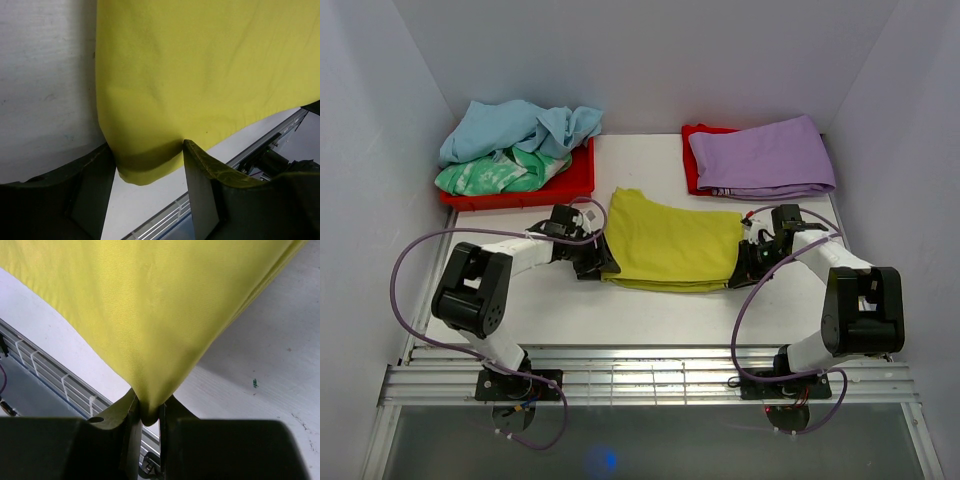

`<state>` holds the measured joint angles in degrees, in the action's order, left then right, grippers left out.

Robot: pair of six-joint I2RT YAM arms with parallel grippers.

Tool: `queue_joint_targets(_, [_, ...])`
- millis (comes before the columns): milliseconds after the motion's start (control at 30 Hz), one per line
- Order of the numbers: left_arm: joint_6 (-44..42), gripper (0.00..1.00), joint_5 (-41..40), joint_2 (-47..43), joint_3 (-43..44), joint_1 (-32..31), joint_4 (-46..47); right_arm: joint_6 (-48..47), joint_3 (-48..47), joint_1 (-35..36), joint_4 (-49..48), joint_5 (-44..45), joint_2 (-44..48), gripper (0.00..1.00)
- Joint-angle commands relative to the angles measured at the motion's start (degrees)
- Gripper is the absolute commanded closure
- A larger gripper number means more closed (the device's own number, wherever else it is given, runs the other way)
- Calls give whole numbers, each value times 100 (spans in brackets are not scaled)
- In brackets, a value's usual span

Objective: Fold and stack the trousers
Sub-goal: Neatly place the folded trousers to the corner

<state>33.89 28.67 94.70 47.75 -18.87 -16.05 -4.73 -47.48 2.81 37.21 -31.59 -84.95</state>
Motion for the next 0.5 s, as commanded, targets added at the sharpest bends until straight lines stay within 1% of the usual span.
queue_joint_targets(0, [-163,34,-617,303,164,-108,-223,-89,-209,9,-30,48,136,92])
queue_joint_targets(100, [-181,34,-713,374,244,-266,-214,-72,-235,27,-39,144,136,92])
queue_joint_targets(167, [-207,30,-809,444,288,-379,-240,-80,-244,27,-12,180,128,92])
queue_joint_targets(200, [-251,15,-1080,453,323,-406,-336,-89,-261,27,-3,215,128,92])
queue_joint_targets(233, [-277,10,-1230,436,419,-433,-537,-107,-279,35,14,224,136,92])
queue_joint_targets(267, [-312,7,-1336,410,454,-433,-644,-116,-296,27,49,233,145,92])
queue_joint_targets(300, [-356,6,-1546,375,490,-433,-766,-124,-314,27,67,276,145,92])
queue_joint_targets(467, [-611,6,-1978,269,587,-424,-1260,-142,-314,27,85,373,180,92])
